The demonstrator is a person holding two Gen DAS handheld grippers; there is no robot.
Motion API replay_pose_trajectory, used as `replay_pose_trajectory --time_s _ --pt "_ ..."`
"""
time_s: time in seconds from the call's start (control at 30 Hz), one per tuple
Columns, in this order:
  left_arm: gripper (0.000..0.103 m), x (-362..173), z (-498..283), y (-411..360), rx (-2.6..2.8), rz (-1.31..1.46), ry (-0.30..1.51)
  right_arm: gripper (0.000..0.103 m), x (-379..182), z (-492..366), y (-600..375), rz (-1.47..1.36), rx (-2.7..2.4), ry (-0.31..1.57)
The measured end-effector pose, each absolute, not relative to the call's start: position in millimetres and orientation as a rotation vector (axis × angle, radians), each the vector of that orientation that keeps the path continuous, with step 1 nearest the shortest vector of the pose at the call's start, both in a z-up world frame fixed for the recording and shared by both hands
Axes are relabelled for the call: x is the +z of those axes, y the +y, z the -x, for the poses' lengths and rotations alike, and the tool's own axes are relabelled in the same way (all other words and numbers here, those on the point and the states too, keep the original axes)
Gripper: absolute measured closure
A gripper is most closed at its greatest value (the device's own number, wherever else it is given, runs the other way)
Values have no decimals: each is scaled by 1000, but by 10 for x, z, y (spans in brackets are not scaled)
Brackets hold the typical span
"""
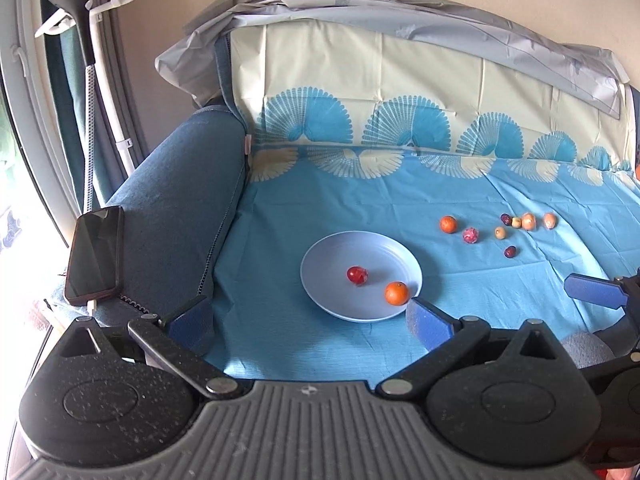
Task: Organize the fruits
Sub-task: 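Withdraw both tools from the plate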
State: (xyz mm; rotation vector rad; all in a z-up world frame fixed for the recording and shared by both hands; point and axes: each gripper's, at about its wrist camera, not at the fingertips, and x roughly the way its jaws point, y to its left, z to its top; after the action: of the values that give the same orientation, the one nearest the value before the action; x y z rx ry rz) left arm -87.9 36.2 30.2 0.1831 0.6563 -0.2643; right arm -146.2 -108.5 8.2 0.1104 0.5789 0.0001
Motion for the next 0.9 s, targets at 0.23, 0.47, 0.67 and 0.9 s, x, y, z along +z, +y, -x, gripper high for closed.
replay_pose_trajectory --time_s 0.23,0.47,0.67,0.9 --pt "0 287 832 347 -257 -202 684 1 50 1439 -1109 -129 1 594" --pt "0 214 758 188 -266 -235 716 1 -33 1400 -1259 -173 -18 598" --pt "0 198 615 16 -282 -227 747 1 -147 1352 -1435 -220 -23 614" --pt "0 114 405 -306 -301 -261 781 1 -313 1266 -1694 -289 -44 632"
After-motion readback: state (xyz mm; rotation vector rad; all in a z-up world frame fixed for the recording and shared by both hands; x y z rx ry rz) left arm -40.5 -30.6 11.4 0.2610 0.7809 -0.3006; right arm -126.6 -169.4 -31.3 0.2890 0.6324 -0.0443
